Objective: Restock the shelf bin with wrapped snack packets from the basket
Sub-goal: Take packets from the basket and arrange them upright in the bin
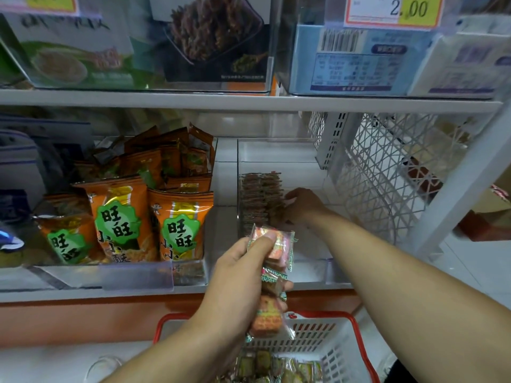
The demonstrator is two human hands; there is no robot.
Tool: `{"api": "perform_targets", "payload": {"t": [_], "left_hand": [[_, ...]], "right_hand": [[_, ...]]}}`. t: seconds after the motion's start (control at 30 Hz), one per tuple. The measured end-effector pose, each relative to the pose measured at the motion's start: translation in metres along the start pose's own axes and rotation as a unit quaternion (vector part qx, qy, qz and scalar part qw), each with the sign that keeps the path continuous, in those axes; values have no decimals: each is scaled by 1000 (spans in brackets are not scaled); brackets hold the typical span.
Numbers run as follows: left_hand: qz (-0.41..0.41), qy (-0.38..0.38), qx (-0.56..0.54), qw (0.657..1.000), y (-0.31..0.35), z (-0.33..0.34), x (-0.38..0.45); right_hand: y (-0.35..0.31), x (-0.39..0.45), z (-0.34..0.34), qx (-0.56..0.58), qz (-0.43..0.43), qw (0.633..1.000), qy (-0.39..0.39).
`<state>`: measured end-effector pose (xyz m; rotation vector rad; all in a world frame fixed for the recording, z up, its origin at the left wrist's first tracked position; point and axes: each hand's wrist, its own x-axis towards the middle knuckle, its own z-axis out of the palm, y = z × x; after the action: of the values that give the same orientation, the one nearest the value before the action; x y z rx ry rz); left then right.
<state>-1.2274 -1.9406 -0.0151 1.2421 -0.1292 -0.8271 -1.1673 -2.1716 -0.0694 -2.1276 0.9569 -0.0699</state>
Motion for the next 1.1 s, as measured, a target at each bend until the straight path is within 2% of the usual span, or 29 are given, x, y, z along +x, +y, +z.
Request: {"api": "perform_targets", "payload": {"t": [0.2,0.3,0.33,0.37,0.4,0.47,0.5,0.57,0.67,0.77,0.83,0.97,1.03,1.1], "left_hand": [[-10,-9,-2,1000,3,-2,-4],[-8,-24,-3,1000,4,-6,-5],[-8,-28,-4,1000,5,-7,-6],[-7,-30,-3,1000,6,-9,-7],[-4,-31,-3,1000,8,-11,-7],[8,-35,-1,999,10,-13,-9],[14,-38,-2,999,11,-14,-10],[25,-47,3,999,11,-16,-13],[33,-66,25,997,10,-16,-15],[19,-68,37,997,11,-15,-16],[15,-63,29,997,11,-14,-15],[15,-55,24,998,8,-14,-14],[12,-59,28,998,8,-15,-13],[7,-74,59,995,10,-16,-12]], "right_hand": [[3,-5,-2,55,17,998,-38],[-8,-25,-26,-18,-80,995,57],[-15,-38,-32,-4,-114,990,84],[-23,-55,-38,40,-139,986,78],[-29,-75,-43,101,-158,982,34],[-32,-116,-51,184,-189,959,-104],[-30,-133,-53,187,-206,948,-153],[-24,-156,-54,167,-232,938,-197],[-13,-164,-54,226,-216,931,-189],[-5,-166,-54,323,-160,909,-210],[-1,-166,-57,361,-130,902,-197],[7,-166,-65,363,-114,908,-175],[11,-168,-71,350,-144,912,-160],[12,-170,-78,290,-194,923,-162]]}}
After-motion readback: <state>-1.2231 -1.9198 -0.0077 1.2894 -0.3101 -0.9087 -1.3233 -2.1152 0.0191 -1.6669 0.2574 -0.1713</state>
